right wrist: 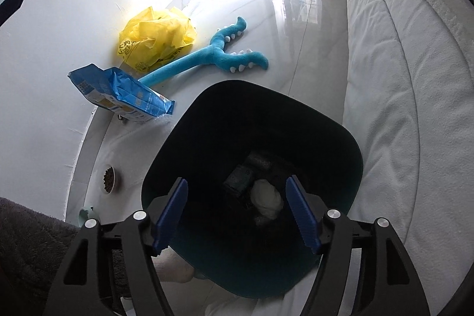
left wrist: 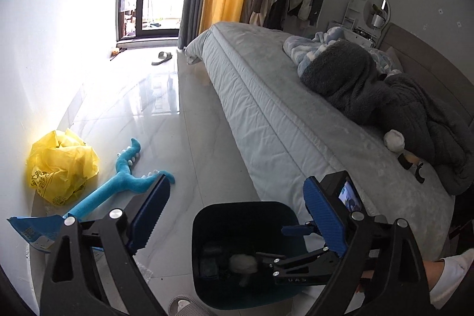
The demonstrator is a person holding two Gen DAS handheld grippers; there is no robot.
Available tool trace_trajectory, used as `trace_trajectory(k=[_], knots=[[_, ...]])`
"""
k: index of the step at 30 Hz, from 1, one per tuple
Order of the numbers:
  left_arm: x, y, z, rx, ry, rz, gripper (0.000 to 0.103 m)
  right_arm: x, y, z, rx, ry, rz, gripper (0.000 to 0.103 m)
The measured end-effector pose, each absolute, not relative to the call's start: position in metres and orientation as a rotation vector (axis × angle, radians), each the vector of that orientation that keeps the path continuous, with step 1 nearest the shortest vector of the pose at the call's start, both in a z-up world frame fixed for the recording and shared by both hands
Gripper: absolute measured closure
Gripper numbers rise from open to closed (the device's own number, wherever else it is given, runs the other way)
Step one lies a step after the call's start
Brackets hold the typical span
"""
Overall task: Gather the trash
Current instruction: 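Move both tools back toward the tape roll and black pieces on the bed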
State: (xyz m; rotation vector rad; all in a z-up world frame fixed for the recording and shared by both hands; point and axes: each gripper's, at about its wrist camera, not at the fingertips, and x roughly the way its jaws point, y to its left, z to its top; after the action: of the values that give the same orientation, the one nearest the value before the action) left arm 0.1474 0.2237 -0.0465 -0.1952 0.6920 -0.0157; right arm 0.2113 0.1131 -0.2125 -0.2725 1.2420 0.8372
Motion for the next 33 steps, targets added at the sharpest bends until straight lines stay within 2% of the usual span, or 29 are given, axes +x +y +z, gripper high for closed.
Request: trace_trajectory(k=[15,33], knots=[[0.154,0.183,-0.004,-0.199,0.576,-0.046,0.008,0.207,0.065,-0.124,-0.136,1.005,0.941,0.025],[0.18,0.104,0.006,-0.165,0.566,-0.154,0.008,0.226,-0.038,-0.081,-0.104,0.851,0.807,0.025]])
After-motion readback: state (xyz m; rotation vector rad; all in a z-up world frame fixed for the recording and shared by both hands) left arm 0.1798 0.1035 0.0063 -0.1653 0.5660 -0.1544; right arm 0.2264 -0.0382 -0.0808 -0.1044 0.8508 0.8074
